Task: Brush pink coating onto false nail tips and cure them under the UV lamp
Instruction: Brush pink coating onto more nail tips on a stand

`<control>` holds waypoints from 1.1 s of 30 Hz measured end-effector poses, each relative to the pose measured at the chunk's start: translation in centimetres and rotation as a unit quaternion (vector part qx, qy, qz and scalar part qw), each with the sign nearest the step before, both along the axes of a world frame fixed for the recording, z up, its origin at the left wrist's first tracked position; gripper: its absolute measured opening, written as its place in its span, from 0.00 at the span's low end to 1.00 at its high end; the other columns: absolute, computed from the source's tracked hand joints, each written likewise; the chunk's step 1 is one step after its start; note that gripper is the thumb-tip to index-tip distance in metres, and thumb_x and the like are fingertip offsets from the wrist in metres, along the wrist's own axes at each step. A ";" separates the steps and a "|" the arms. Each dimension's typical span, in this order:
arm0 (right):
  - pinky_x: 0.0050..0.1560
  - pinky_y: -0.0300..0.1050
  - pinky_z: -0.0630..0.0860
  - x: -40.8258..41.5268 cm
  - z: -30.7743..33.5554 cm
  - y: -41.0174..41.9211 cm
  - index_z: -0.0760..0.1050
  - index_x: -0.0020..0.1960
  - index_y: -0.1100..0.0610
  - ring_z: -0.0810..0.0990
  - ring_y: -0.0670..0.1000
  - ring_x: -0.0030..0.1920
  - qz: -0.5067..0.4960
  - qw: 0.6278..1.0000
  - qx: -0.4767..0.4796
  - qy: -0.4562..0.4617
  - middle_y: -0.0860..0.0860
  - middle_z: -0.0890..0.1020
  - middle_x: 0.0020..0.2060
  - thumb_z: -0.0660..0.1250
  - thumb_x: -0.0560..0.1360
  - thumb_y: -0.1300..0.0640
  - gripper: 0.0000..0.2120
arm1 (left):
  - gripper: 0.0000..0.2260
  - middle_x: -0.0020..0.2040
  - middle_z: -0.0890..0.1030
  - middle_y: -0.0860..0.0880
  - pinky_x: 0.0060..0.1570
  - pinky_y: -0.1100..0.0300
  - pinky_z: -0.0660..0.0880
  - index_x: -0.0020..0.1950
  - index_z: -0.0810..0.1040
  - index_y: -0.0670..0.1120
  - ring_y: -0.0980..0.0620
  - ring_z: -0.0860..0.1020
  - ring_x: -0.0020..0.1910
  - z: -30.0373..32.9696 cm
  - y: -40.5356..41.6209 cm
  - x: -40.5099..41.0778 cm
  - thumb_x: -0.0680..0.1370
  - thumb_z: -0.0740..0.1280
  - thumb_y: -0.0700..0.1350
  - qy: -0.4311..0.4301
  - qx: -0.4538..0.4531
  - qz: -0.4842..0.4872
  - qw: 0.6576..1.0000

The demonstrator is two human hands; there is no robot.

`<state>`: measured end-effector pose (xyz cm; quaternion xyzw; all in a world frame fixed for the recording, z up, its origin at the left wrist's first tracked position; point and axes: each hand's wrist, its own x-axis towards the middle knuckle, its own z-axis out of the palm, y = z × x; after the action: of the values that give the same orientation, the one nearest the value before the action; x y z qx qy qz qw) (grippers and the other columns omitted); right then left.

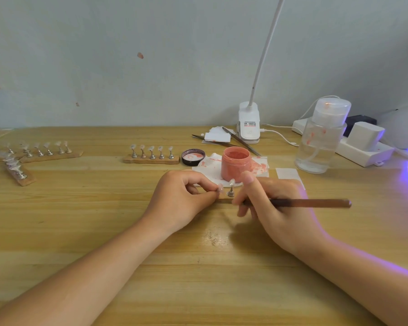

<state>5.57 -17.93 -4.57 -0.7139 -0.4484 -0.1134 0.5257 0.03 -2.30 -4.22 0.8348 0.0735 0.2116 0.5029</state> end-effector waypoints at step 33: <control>0.34 0.30 0.69 -0.1 0.4 -0.1 0.77 0.37 0.52 0.76 0.41 0.31 -0.007 1.000 0.022 0.019 0.42 0.78 0.29 0.57 0.78 0.48 0.16 | 0.11 0.35 0.79 0.36 0.32 0.66 0.66 0.29 0.77 0.52 0.58 0.69 0.29 0.1 0.2 0.0 0.67 0.75 0.42 -0.013 -0.006 0.013 1.000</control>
<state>5.43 -18.05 -4.18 -0.7072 -0.4310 -0.1135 0.5488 0.03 -2.06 -4.12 0.8277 0.0793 0.2291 0.5062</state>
